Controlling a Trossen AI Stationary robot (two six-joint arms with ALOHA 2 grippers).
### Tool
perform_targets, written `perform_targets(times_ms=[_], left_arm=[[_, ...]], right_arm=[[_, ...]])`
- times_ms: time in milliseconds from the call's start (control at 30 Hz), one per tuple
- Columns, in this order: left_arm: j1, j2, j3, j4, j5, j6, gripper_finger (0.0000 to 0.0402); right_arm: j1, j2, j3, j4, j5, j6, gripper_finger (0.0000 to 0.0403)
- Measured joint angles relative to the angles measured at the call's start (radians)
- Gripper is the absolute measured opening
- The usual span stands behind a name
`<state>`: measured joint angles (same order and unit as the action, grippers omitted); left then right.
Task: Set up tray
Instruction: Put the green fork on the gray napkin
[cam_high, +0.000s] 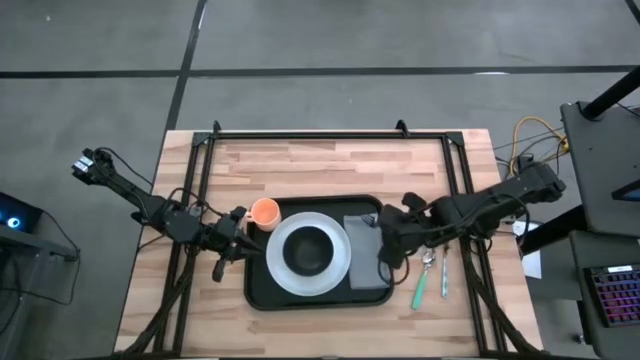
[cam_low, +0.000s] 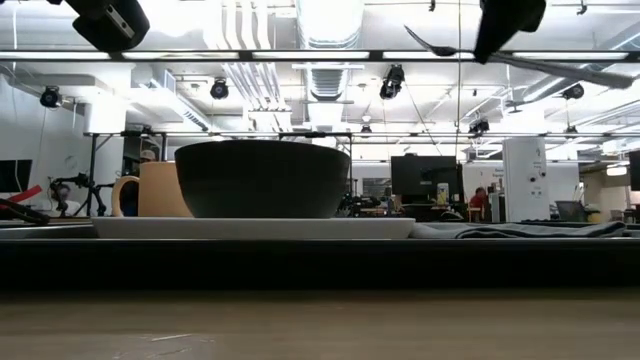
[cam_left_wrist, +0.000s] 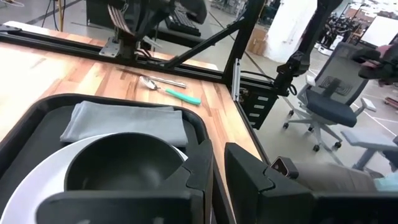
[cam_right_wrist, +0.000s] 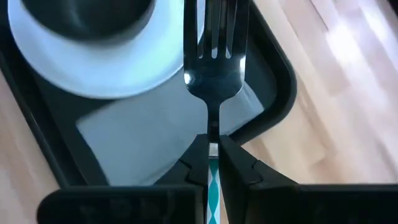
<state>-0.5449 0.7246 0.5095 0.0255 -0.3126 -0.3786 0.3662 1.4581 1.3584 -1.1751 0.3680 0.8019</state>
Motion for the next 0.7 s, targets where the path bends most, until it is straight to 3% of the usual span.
perform_targets(times_ms=[100, 267, 467, 700], left_arm=[[0.000, 0.000, 0.000, -0.001, 0.000, -0.002, 0.0023], [0.000, 0.000, 0.000, -0.002, 0.000, -0.002, 0.0023], [0.001, -0.003, 0.000, -0.004, -0.008, 0.014, 0.0023], [0.002, -0.020, 0.000, -0.004, -0.021, 0.049, 0.0023]], right_arm=[[-0.009, 0.037, 0.057, -0.034, -0.015, 0.139, 0.0011], [-0.036, 0.090, 0.105, -0.068, -0.153, 0.375, 0.0011], [-0.037, 0.162, 0.110, -0.040, -0.136, 0.675, 0.0011], [-0.088, 0.320, 0.139, -0.005, -0.137, 0.841, 0.0011]])
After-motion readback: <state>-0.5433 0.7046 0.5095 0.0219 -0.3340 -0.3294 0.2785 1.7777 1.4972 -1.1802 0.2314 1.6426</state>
